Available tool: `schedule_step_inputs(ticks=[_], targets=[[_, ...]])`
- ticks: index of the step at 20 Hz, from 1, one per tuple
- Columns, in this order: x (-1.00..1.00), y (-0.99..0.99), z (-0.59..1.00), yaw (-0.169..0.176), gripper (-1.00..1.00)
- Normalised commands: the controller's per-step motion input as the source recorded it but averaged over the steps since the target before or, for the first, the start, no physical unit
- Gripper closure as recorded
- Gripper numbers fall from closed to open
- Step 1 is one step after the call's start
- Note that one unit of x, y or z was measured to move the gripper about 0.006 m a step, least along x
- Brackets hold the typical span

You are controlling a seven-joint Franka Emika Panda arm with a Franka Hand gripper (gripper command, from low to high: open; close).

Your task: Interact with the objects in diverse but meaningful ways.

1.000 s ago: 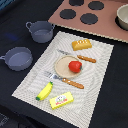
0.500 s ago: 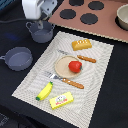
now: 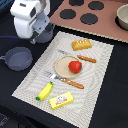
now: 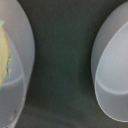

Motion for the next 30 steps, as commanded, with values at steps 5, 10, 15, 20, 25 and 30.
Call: schedule_step_inputs(ticks=[5,10,15,20,25,30], targets=[[-0.33,-0.23,-0.31,0.016,-1.00],[-0.26,-0.07,-0.34,0.021,-1.00],[-0.21,-0.04,-0.29,0.030,-1.00],[-0.21,-0.05,-0.27,0.034,-1.00],[-0.22,-0.06,-0.27,0.036,-1.00],[-0.21,-0.06,-0.31,0.038,-1.00]])
